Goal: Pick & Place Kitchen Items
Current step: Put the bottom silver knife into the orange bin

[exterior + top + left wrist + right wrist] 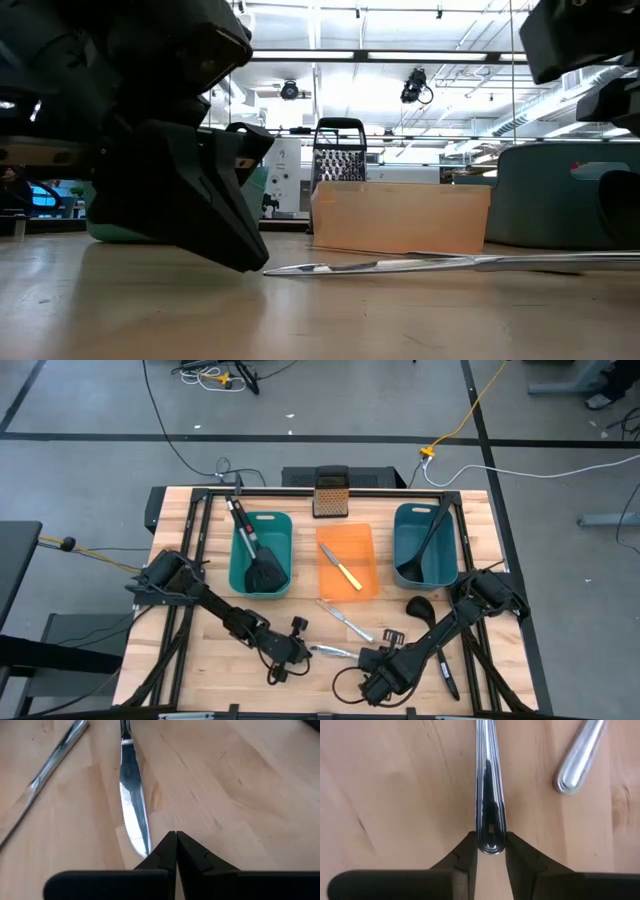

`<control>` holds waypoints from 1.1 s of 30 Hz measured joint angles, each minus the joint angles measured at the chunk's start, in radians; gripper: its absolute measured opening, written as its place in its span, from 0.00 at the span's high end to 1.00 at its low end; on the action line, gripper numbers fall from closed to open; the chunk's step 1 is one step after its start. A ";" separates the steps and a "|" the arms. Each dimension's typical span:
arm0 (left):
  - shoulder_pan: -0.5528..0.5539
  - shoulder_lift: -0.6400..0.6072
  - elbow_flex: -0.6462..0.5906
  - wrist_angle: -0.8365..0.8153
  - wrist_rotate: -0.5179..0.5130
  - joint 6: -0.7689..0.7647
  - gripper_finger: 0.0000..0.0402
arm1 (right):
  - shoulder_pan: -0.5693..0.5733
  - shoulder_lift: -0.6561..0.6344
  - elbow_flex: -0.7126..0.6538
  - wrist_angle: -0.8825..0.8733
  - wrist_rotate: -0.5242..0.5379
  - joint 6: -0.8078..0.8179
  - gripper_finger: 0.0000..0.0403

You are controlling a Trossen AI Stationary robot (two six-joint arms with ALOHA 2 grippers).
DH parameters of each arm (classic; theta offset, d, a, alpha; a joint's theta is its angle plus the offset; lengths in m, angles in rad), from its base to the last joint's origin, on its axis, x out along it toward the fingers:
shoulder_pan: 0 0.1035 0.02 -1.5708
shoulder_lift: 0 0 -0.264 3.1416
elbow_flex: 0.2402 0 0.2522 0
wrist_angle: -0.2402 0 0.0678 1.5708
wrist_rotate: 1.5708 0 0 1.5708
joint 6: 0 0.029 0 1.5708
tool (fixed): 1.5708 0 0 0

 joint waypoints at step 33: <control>-0.019 -0.003 0.104 0.042 -0.097 0.030 0.77 | -0.023 -0.007 0.005 0.033 -0.061 0.003 0.80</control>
